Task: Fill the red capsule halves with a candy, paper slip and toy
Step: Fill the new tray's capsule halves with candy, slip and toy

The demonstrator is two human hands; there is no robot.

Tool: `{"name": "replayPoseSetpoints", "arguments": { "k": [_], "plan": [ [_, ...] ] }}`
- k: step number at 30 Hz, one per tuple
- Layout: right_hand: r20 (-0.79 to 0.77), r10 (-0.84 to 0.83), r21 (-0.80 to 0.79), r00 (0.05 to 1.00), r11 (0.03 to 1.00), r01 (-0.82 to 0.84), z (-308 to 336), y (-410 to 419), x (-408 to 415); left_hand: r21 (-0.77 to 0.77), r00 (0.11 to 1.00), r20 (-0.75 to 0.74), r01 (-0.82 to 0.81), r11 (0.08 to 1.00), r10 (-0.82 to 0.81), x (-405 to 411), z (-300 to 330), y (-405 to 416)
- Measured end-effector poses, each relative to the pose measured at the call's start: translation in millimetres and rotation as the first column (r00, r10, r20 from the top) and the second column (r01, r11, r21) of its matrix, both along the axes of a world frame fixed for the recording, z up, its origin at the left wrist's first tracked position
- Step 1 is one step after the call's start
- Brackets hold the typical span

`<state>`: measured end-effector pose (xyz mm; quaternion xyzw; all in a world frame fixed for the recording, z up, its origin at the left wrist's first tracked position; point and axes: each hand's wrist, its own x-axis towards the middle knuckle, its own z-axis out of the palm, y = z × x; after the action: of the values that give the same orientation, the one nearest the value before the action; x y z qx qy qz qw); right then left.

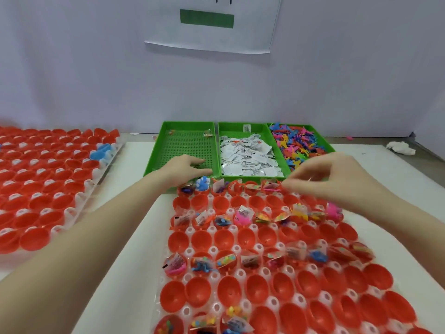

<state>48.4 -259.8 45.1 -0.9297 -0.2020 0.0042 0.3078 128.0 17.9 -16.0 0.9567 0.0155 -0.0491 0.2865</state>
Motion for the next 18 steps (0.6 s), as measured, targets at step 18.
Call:
{"name": "replayPoseSetpoints", "arguments": {
  "k": [18],
  "plan": [
    [-0.122,-0.344,-0.26,0.931,0.916,0.305,-46,-49,152,-0.176,0.983,-0.041,0.168,0.97,-0.178,15,8,17]
  ]
}}
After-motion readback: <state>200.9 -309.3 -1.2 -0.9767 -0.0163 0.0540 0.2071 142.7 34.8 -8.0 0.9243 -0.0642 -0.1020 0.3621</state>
